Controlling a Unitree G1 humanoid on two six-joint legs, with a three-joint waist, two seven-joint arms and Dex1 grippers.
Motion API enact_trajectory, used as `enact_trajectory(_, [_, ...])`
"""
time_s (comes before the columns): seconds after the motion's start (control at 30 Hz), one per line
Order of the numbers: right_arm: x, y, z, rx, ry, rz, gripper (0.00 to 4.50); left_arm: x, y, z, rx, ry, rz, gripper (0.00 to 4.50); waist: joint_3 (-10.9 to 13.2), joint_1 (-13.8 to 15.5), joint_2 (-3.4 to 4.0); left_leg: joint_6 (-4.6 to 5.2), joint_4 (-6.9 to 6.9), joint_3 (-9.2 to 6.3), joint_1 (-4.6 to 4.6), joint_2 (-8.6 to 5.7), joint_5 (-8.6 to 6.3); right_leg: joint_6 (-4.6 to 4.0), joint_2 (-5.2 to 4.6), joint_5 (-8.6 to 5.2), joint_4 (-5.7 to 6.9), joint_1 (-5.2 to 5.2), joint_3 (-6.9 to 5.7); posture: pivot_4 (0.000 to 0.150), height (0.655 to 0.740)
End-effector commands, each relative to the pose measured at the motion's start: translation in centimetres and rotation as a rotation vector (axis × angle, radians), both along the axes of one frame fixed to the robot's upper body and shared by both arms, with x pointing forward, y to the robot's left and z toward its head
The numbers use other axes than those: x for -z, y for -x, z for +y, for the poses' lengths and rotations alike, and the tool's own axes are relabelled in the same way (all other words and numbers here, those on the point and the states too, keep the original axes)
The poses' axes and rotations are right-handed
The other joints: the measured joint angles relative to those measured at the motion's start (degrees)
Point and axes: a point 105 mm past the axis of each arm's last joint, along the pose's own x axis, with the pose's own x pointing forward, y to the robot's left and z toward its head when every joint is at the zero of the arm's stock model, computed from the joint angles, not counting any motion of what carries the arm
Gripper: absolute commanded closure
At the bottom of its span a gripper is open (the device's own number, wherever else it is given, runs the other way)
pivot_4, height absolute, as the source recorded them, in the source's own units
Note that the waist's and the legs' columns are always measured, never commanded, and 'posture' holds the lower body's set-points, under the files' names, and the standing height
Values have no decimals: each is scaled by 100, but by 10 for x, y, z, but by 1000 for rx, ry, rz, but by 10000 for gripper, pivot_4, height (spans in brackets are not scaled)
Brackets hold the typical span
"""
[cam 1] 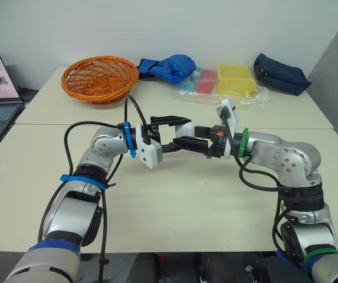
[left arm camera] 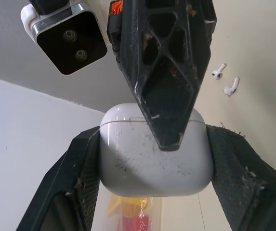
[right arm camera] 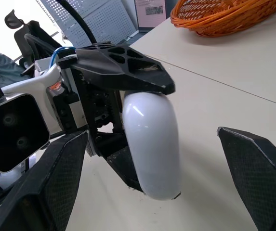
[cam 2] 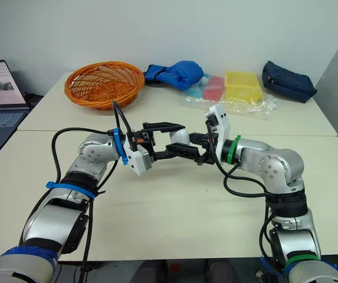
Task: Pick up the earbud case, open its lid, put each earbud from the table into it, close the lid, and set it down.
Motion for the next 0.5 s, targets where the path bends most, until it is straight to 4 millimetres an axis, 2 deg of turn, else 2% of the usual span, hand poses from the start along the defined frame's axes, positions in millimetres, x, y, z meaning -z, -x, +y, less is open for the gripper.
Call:
enact_trajectory(0.03, [-8, 1, 0, -3, -7, -39, 0, -15, 2, -2, 18, 25, -58, 16898, 0, -1, 0, 0, 0, 0, 0, 0, 0, 0, 0, 0, 1, 0, 0, 1500, 7400])
enact_trajectory(0.47, [0, -2, 1, 4, 21, -43, 0, -14, 3, -4, 20, 40, -70, 16898, 0, -1, 0, 0, 0, 0, 0, -1, 0, 2, 1, -1, 1, 0, -1, 1500, 7400])
enact_trajectory(0.5, [0, -3, 1, 8, 22, -42, 3695, -14, 4, -4, 21, 41, -70, 16898, 0, -1, 0, 0, 0, 0, 1, -1, 0, 2, 1, -1, 1, 0, -2, 1500, 7400])
